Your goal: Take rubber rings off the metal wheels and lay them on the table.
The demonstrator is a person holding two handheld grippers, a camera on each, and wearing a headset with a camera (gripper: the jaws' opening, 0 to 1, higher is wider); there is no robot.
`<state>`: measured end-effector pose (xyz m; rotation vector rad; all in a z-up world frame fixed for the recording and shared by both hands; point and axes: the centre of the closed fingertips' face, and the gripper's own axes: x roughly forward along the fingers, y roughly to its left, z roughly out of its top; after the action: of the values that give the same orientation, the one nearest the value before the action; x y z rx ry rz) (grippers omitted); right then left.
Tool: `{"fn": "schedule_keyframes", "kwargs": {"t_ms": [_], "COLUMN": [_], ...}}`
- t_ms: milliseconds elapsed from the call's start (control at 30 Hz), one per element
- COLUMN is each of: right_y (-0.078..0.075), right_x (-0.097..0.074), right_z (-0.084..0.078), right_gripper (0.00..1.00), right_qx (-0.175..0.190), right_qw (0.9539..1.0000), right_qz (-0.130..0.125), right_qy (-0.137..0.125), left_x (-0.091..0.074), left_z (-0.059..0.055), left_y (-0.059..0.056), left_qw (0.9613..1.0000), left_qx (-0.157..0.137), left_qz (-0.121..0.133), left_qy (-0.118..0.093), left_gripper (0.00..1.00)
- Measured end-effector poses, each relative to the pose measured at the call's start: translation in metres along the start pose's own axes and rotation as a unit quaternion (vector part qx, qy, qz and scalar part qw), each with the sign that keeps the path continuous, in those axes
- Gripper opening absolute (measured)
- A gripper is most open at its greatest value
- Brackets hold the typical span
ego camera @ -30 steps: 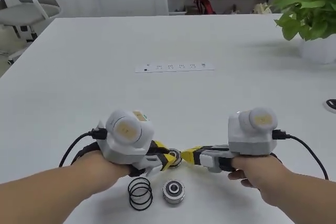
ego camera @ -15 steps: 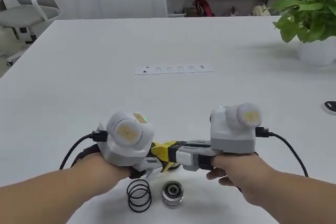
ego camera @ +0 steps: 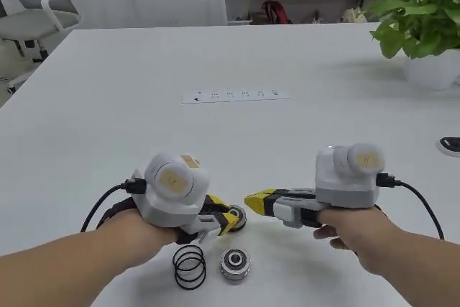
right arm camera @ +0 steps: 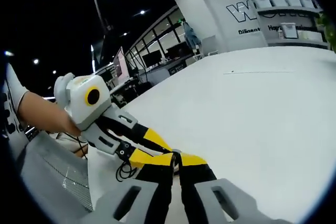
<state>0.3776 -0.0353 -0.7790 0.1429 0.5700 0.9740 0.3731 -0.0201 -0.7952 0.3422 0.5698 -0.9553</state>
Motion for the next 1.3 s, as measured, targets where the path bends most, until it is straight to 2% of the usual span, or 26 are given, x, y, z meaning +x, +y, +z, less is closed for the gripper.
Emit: {"fn": "schedule_keyframes", "kwargs": {"t_ms": [133,300,500,633,867,1000,1300], "right_y": [-0.001,0.002,0.004,0.005,0.007,0.007,0.004], "right_x": [0.003,0.004,0.009,0.012,0.016,0.017,0.013], "right_z": [-0.01,-0.025,-0.029,-0.031,-0.024,-0.025,-0.032], "right_gripper": [0.09,0.18,0.23,0.23,0.23,0.22,0.13], "right_qx": [-0.014,-0.05,-0.082,-0.097,-0.112,-0.12,-0.123], "right_qw": [0.9997,0.9973,0.9946,0.993,0.9922,0.9912,0.99], "right_qz": [0.003,0.017,0.013,0.011,0.004,0.003,0.003], "right_qy": [0.018,0.052,0.061,0.067,0.054,0.055,0.069], "left_x": [0.0,0.0,0.0,0.0,0.0,0.0,-0.001], "left_z": [0.0,0.0,0.0,0.0,0.0,0.0,0.0], "left_y": [0.0,0.0,0.0,0.0,0.0,0.0,0.0], "left_qw": [1.0,1.0,1.0,1.0,1.0,1.0,1.0], "left_qx": [0.0,0.0,-0.001,-0.002,-0.003,-0.003,-0.003], "left_qz": [0.0,-0.001,0.0,0.0,0.0,0.0,0.001], "left_qy": [0.0,-0.001,-0.002,-0.003,-0.004,-0.005,-0.006], "left_gripper": [0.12,0.12,0.12,0.12,0.12,0.12,0.12]}}
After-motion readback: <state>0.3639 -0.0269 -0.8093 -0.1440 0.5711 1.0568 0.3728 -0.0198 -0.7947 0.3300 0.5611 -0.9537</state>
